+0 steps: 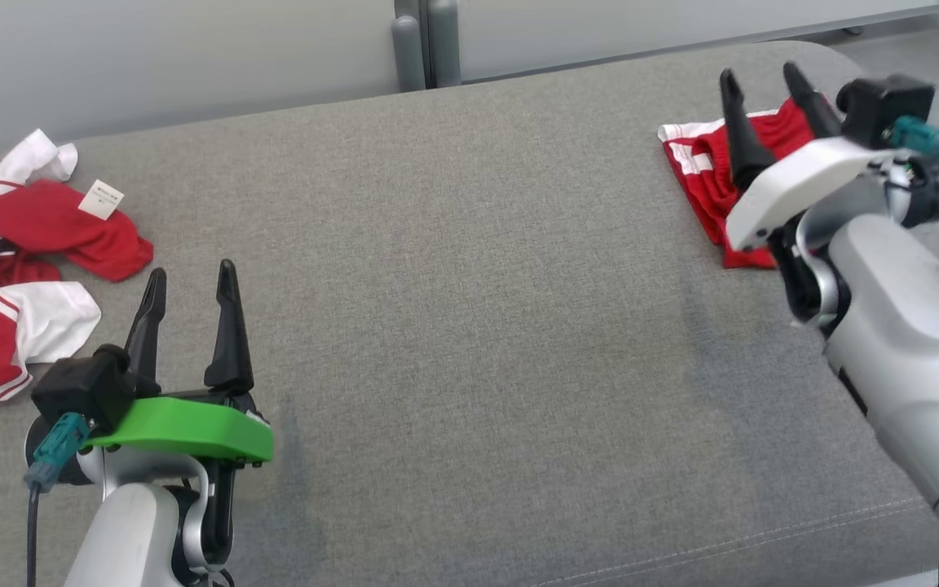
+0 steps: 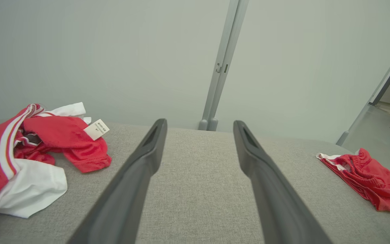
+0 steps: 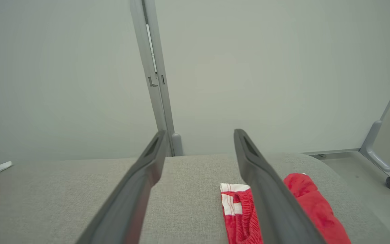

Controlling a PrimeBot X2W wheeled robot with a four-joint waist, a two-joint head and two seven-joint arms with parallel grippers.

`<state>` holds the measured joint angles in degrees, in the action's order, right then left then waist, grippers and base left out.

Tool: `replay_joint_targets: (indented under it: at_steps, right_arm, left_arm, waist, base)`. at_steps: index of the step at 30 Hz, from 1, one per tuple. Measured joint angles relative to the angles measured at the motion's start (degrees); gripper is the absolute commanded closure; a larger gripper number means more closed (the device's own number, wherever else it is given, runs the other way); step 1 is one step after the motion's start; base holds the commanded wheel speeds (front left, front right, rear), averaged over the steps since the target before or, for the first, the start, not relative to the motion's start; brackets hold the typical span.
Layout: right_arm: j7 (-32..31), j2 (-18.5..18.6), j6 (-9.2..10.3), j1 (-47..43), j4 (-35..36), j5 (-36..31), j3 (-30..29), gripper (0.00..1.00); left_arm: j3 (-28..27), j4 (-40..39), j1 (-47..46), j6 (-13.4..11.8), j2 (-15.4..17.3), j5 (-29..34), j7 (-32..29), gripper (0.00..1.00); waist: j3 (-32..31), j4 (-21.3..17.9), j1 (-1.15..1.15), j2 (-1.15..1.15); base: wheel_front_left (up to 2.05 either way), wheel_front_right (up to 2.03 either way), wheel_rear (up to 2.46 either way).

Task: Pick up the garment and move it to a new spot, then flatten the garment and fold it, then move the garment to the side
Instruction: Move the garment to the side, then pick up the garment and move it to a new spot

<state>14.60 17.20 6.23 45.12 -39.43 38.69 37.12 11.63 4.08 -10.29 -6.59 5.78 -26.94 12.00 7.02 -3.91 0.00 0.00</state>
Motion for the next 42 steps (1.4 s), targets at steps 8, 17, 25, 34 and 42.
replay_joint_targets:
  at_steps: [8,17,25,34,42]
  right_arm:
    - [-0.01,-3.19,0.45,-9.77,4.53,-0.99,-1.60,0.00]
    - [0.00,-3.90,0.94,-17.94,11.04,-5.09,-5.70,0.00]
    - [-0.01,-4.60,0.94,-24.79,12.84,-8.48,-10.37,0.00]
    - [-0.01,-6.51,0.94,-29.61,15.74,-11.83,-12.93,0.00]
    - [0.00,-7.46,0.94,-32.82,17.74,-14.26,-14.70,0.00]
  left_arm:
    - [-1.41,1.66,3.05,-0.08,-0.47,0.01,0.66,0.00]
    - [-2.44,2.45,7.89,-0.09,-0.97,0.01,0.75,0.00]
    - [-2.58,2.37,10.63,-0.26,-1.29,0.01,1.22,0.00]
    - [-2.53,1.92,12.76,-0.26,-1.55,0.43,1.24,0.00]
    - [-2.43,1.05,12.96,-0.26,-1.70,0.67,1.24,0.00]
  waist:
    - [-3.33,0.04,0.00,0.00]
    - [-6.81,-0.11,0.00,0.00]
    - [-7.77,-0.22,0.00,0.00]
    - [-8.66,-0.46,0.00,0.00]
    - [-9.11,-0.28,0.00,0.00]
  base:
    - [0.00,0.00,0.00]
    - [0.00,0.00,0.00]
    - [0.00,0.00,0.00]
    - [0.00,0.00,0.00]
    - [0.00,0.00,0.00]
